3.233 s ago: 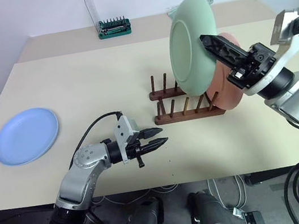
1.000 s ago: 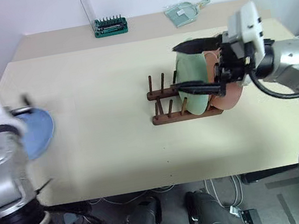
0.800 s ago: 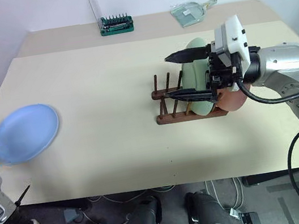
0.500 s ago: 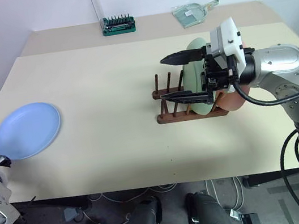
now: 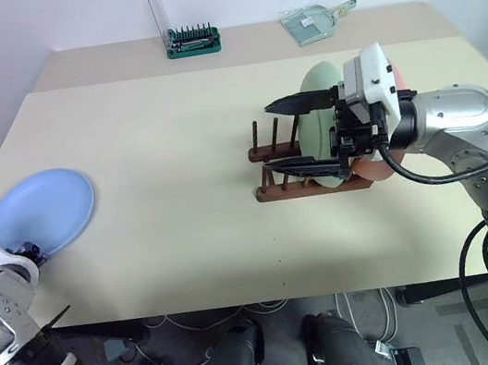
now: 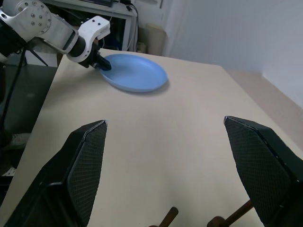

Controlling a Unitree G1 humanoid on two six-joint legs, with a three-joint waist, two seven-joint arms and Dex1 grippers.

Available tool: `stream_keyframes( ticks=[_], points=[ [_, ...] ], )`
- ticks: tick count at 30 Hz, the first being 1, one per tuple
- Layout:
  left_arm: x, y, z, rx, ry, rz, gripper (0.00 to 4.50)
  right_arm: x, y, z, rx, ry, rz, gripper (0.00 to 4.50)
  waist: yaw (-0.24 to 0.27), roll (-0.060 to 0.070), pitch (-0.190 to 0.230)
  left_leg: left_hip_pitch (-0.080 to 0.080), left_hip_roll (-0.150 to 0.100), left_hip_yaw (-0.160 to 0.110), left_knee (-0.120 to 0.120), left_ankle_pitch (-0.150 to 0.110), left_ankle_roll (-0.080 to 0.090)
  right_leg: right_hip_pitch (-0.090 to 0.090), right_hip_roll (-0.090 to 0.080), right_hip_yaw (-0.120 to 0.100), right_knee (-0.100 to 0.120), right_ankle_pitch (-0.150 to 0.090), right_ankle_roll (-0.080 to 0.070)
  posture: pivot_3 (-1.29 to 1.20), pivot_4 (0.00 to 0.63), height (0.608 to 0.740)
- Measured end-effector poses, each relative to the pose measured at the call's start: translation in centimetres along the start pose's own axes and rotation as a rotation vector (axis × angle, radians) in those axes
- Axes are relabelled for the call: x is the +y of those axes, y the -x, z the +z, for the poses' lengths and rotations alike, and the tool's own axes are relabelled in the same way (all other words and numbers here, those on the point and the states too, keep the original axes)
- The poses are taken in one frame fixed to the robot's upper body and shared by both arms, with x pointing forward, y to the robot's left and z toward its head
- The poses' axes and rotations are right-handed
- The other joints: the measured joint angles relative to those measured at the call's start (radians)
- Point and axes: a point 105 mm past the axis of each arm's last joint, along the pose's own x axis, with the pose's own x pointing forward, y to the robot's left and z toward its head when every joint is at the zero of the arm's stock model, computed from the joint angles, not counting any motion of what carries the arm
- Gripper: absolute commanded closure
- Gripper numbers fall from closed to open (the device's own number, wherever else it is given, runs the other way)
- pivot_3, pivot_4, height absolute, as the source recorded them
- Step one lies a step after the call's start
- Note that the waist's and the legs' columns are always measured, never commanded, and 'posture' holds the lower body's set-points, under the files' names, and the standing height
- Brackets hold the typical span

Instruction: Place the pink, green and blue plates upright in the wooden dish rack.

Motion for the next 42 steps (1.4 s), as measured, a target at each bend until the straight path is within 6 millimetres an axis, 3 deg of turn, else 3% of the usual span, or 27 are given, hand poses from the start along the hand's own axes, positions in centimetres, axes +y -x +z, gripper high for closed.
stream_keyframes(
  ticks=[1,7,10,12,18,22,28,31,42],
  points=[
    [-0.3,-0.1,0.2,-0.007,0.005,-0.009,4.44,0.0,0.0,0.0,0.001,-0.002,-0.002,0.44,0.000,0.000,0.000,0.000,0.000,0.000,0.000,0.000,0.000,0.000,0.000,0.000,0.000,0.000,0.000,0.00,0.150,0.740],
    [-0.9,-0.2,0.4,-0.020,0.022,-0.020,4.48,-0.1,0.3,0.1,-0.002,0.001,-0.025,0.44,-0.001,0.000,0.000,0.000,0.000,0.000,0.000,0.000,0.000,0.001,0.000,0.000,0.000,0.000,0.000,0.00,0.150,0.740],
    [-2.7,0.1,1.2,-0.103,0.058,-0.079,4.48,-0.1,0.4,-0.1,0.003,-0.002,-0.033,0.44,0.004,-0.001,0.000,0.000,0.000,-0.001,0.001,0.000,0.000,0.003,0.000,-0.001,0.000,0.000,0.000,0.00,0.150,0.740],
    [-5.3,1.0,3.0,-0.221,0.085,-0.163,4.48,-0.1,0.4,-0.1,0.009,0.005,-0.038,0.44,0.008,-0.003,0.000,0.000,0.000,-0.001,0.002,0.000,-0.001,0.005,0.000,-0.001,0.000,0.000,0.000,0.00,0.150,0.740],
    [-13.6,6.4,9.8,-0.558,0.028,-0.427,4.48,-0.8,0.2,0.1,0.039,0.108,-0.072,0.44,-0.005,-0.007,0.000,0.000,0.000,0.001,0.001,0.003,-0.004,0.004,0.000,0.000,-0.001,0.001,0.000,0.00,0.150,0.740],
    [-18.9,10.6,12.3,-0.708,-0.021,-0.597,4.48,-1.3,-1.1,1.4,0.043,0.286,-0.090,0.44,-0.012,-0.007,0.000,0.000,0.000,0.001,0.001,0.003,-0.006,0.004,0.000,0.000,-0.001,0.001,0.000,0.00,0.150,0.740],
    [-22.7,12.8,11.7,-0.707,-0.037,-0.712,4.48,-3.5,-2.1,0.6,0.150,0.516,-0.179,0.44,-0.025,-0.007,0.000,0.000,0.000,0.001,0.001,0.005,-0.007,0.003,0.001,0.001,0.001,0.001,0.000,0.00,0.150,0.740],
    [-25.2,14.8,11.3,-0.711,-0.072,-0.805,4.48,-4.4,-2.8,1.5,0.155,0.662,-0.220,0.44,-0.023,-0.007,0.000,0.000,0.000,0.000,0.001,0.005,-0.007,0.003,0.002,0.001,0.000,0.001,0.000,0.00,0.150,0.740],
    [-26.8,16.2,10.1,-0.628,-0.054,-0.879,4.48,-4.7,-4.8,0.1,0.230,0.910,-0.169,0.44,-0.026,-0.007,0.000,0.000,0.002,0.001,0.001,0.006,-0.009,0.003,0.007,0.003,0.001,0.002,-0.001,0.00,0.150,0.740]
  ],
)
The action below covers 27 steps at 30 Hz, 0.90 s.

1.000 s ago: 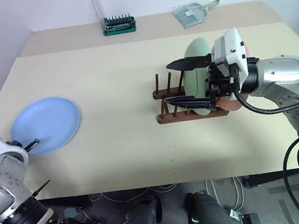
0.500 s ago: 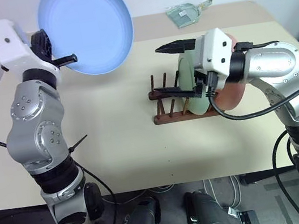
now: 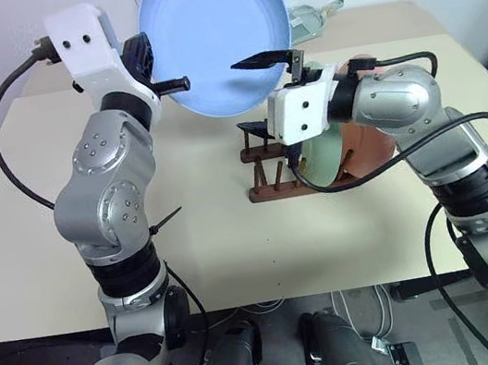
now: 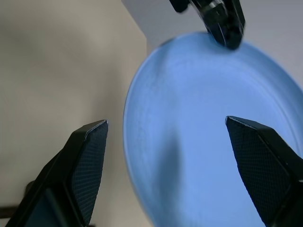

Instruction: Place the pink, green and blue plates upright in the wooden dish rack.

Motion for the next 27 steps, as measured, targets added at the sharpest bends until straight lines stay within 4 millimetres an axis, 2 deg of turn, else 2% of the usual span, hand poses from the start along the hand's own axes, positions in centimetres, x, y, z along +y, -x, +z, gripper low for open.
stream_keyframes(
  ticks=[1,4,10,11,14,15,16,19,23,27],
  points=[
    [-0.2,0.1,0.2,-0.004,0.005,-0.007,4.48,0.1,-0.1,-0.4,0.015,0.013,-0.002,0.44,0.001,0.000,0.000,0.000,0.000,0.000,0.000,0.000,0.000,0.000,0.000,0.000,0.000,0.000,0.000,0.00,0.150,0.740],
    [-0.6,0.2,0.5,-0.006,0.013,-0.024,4.50,0.4,-0.5,-1.0,0.040,0.032,0.005,1.28,0.001,0.000,0.000,0.000,0.000,0.000,0.000,0.000,0.000,0.000,0.001,0.002,0.000,0.000,0.000,0.00,0.150,0.740],
    [-0.9,0.3,0.6,-0.004,0.026,-0.034,4.50,0.7,-0.8,-1.0,0.035,0.048,0.009,4.32,-0.001,0.000,0.000,0.000,0.000,0.000,0.000,0.001,-0.001,-0.001,0.001,0.002,0.000,0.000,-0.001,0.00,0.150,0.740],
    [-0.8,0.3,0.6,-0.005,0.028,-0.028,4.50,0.6,-0.8,-0.8,0.029,0.056,0.007,4.47,-0.001,0.000,0.000,0.000,0.000,0.000,0.000,0.001,-0.001,-0.001,0.002,0.003,0.000,0.000,-0.001,0.00,0.150,0.740],
    [-0.6,0.3,0.9,-0.012,0.042,-0.018,4.50,0.4,-1.0,-0.6,0.022,0.070,0.005,4.47,0.000,0.000,0.000,0.000,0.001,0.000,0.000,0.001,-0.001,0.000,0.002,0.003,0.000,0.001,-0.001,0.00,0.150,0.740],
    [-0.6,0.3,0.9,-0.014,0.057,-0.019,3.88,0.4,-1.0,-0.5,0.020,0.069,0.004,4.50,0.001,0.000,0.000,0.000,0.001,0.000,0.000,0.001,-0.001,0.000,0.002,0.003,0.000,0.001,-0.001,0.00,0.150,0.740],
    [-0.5,0.3,0.9,-0.016,0.076,-0.021,3.59,0.4,-1.1,-0.5,0.019,0.069,0.003,4.50,0.001,0.000,0.000,0.000,0.001,0.000,0.000,0.001,-0.001,0.000,0.002,0.003,0.000,0.001,-0.001,0.00,0.150,0.740],
    [-0.7,0.4,1.2,-0.037,0.163,-0.039,2.14,0.5,-1.1,-0.6,0.024,0.067,0.002,4.50,0.001,0.000,0.000,0.000,0.001,0.000,0.000,0.001,-0.001,0.000,0.002,0.003,0.000,0.001,-0.001,0.00,0.150,0.740],
    [0.1,0.4,3.4,-0.140,0.263,-0.019,0.07,0.5,-1.2,-0.7,0.032,0.078,0.001,4.50,-0.001,0.000,0.000,0.000,0.001,0.000,0.000,0.001,-0.002,0.000,0.002,0.003,0.000,0.001,-0.001,0.00,0.150,0.740],
    [2.3,1.0,6.9,-0.326,0.347,0.049,0.03,0.4,-1.2,-0.6,0.025,0.081,-0.006,4.50,0.000,0.000,0.000,0.000,0.002,0.000,0.000,0.002,-0.003,-0.001,0.003,0.003,0.000,0.001,-0.002,0.00,0.150,0.740]
  ],
)
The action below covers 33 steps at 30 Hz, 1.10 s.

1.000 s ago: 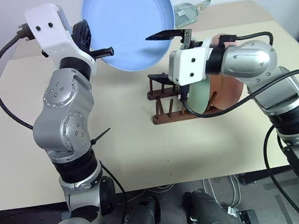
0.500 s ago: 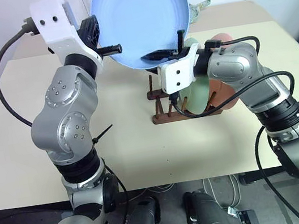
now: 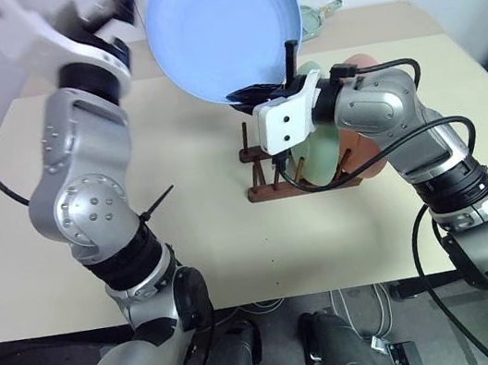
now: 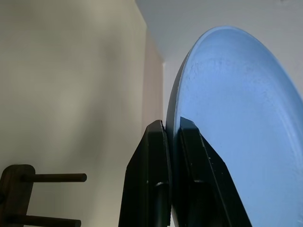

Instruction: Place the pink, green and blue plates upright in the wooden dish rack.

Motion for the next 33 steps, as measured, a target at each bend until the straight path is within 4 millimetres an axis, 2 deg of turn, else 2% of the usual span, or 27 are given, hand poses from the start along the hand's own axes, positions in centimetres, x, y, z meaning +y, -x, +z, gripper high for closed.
stream_keyframes(
  ticks=[4,7,10,13,15,17,19,22,25,27,30,33],
  points=[
    [2.4,-0.1,3.0,-0.119,-0.077,0.063,0.03,-0.7,-0.1,0.5,-0.033,-0.043,-0.039,4.50,-0.001,0.000,0.000,0.000,0.001,0.000,0.000,0.001,-0.001,0.000,0.001,0.000,0.000,0.001,-0.001,0.00,0.150,0.740],
    [5.3,0.5,3.5,-0.115,-0.217,0.109,0.03,-2.4,0.0,1.3,-0.098,-0.145,-0.120,4.50,-0.006,0.000,0.000,0.002,0.003,0.000,-0.001,0.001,-0.001,0.000,0.003,0.002,0.000,0.002,-0.003,0.00,0.150,0.740],
    [8.7,1.4,2.2,-0.008,-0.423,0.146,0.03,-4.7,0.5,2.8,-0.203,-0.311,-0.217,4.50,-0.014,0.000,0.000,0.002,0.004,0.000,-0.002,0.003,0.000,-0.001,0.005,0.003,0.000,0.003,-0.005,0.00,0.150,0.740],
    [11.3,4.0,-1.7,0.205,-0.556,0.071,0.03,-7.3,2.5,4.8,-0.355,-0.532,-0.298,4.50,-0.022,0.001,0.000,0.002,0.004,-0.001,-0.003,0.003,0.000,-0.001,0.008,0.011,0.000,0.003,-0.005,0.00,0.150,0.740],
    [11.6,6.1,-4.6,0.348,-0.610,-0.045,0.03,-8.1,3.5,6.1,-0.448,-0.689,-0.306,4.50,-0.025,0.001,0.000,0.002,0.004,-0.001,-0.003,-0.001,0.002,-0.002,0.009,0.013,-0.001,0.003,-0.006,0.00,0.150,0.740],
    [11.2,8.4,-7.4,0.475,-0.615,-0.178,0.03,-8.3,4.4,6.8,-0.510,-0.836,-0.300,4.50,-0.024,0.001,0.000,0.002,0.006,-0.001,-0.004,-0.002,0.004,-0.003,0.009,0.014,0.000,0.004,-0.008,0.00,0.150,0.740],
    [10.5,10.3,-9.0,0.549,-0.582,-0.274,0.03,-8.1,4.8,7.0,-0.557,-1.012,-0.301,4.50,-0.026,0.002,-0.001,0.002,0.008,-0.001,-0.004,-0.002,0.003,-0.003,0.011,0.015,0.000,0.003,-0.012,0.00,0.150,0.740],
    [9.7,13.2,-11.0,0.650,-0.505,-0.396,0.03,-7.0,4.7,5.9,-0.554,-1.298,-0.312,4.50,-0.026,0.004,-0.001,0.002,0.010,-0.001,-0.007,-0.001,0.001,-0.005,0.013,0.016,0.000,0.005,-0.015,0.00,0.150,0.740],
    [9.3,15.2,-12.4,0.728,-0.463,-0.462,0.03,-5.8,4.4,5.4,-0.560,-1.540,-0.322,4.50,-0.027,0.004,-0.001,0.004,0.011,0.000,-0.013,0.002,-0.003,-0.008,0.013,0.018,0.000,0.006,-0.017,0.00,0.150,0.740],
    [9.0,15.9,-13.0,0.750,-0.448,-0.494,0.03,-5.1,4.3,5.3,-0.557,-1.672,-0.325,4.50,-0.027,0.004,-0.001,0.005,0.012,0.000,-0.017,0.005,-0.003,-0.009,0.014,0.018,0.000,0.006,-0.019,0.00,0.150,0.740],
    [8.7,16.0,-13.1,0.745,-0.444,-0.517,0.03,-4.7,4.2,5.3,-0.543,-1.768,-0.324,4.50,-0.027,0.004,-0.001,0.005,0.013,0.000,-0.018,0.006,-0.003,-0.010,0.014,0.018,0.000,0.006,-0.019,0.00,0.150,0.740],
    [9.2,16.0,-13.3,0.746,-0.446,-0.506,0.03,-4.1,4.4,6.1,-0.550,-1.848,-0.298,4.50,-0.029,0.005,-0.001,0.005,0.013,0.001,-0.019,0.006,-0.002,-0.010,0.015,0.018,-0.001,0.006,-0.019,0.00,0.150,0.740]
  ],
)
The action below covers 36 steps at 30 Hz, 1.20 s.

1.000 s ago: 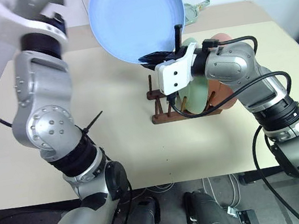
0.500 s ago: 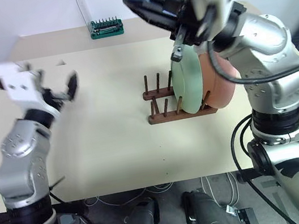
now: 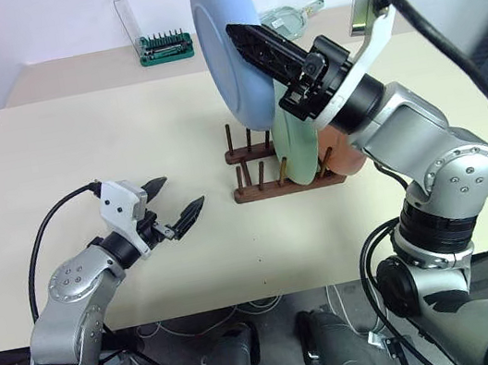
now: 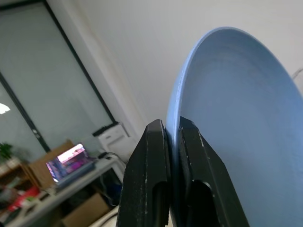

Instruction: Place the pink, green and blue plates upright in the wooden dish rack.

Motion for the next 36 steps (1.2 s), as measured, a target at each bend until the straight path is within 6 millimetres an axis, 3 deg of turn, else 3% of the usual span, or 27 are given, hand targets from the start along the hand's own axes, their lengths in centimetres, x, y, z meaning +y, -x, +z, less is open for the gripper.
stream_keyframes(
  ticks=[5,36],
  points=[
    [0.5,-0.1,-0.7,0.007,0.008,0.025,0.03,-0.3,0.1,-1.6,0.034,-0.139,-0.074,4.50,-0.003,0.000,0.000,0.000,0.000,0.000,0.000,0.000,0.000,0.000,0.000,0.000,0.000,0.000,0.000,0.00,0.150,0.740],
    [0.2,0.2,-1.2,0.014,0.024,0.045,0.03,-4.2,0.2,-1.8,0.012,-0.264,-0.329,4.50,-0.003,0.000,0.000,0.000,0.001,0.000,-0.001,0.000,0.000,0.000,0.002,0.000,-0.002,0.000,0.000,0.00,0.150,0.740]
  ],
)
